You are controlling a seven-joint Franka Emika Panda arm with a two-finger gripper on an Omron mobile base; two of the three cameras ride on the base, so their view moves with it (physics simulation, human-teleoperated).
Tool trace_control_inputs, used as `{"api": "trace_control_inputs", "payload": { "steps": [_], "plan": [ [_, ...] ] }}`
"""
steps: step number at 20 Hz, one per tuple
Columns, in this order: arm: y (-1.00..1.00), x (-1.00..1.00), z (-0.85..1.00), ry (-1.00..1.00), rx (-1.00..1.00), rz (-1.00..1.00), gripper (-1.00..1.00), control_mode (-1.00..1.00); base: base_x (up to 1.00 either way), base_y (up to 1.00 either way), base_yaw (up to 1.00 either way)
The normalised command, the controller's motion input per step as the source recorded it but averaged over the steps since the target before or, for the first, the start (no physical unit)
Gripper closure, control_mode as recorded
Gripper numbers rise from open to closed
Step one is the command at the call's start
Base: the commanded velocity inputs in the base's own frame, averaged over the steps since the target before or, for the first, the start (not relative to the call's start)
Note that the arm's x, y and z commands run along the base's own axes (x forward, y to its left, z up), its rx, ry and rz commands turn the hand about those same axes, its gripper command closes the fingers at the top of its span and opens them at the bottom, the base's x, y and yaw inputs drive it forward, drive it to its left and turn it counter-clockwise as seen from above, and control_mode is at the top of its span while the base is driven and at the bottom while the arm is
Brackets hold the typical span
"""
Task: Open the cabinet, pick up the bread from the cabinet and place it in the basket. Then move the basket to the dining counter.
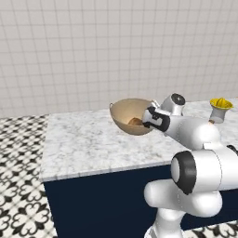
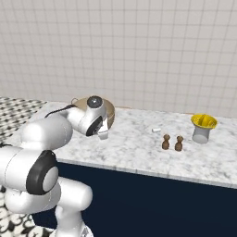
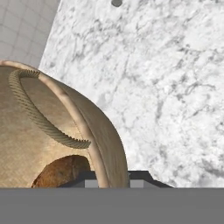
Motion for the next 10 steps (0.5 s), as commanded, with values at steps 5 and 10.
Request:
{"api": "trace_control_inputs", "payload": {
  "steps": [5,10],
  "plan": [
    [-0.1,0.0,-0.51,0.01,0.0,0.0,1.0,-1.0,0.0,0.0,0.0],
    [-0.1,0.0,-0.49,0.02,0.0,0.0,1.0,-1.0,0.0,0.0,0.0]
  ]
}}
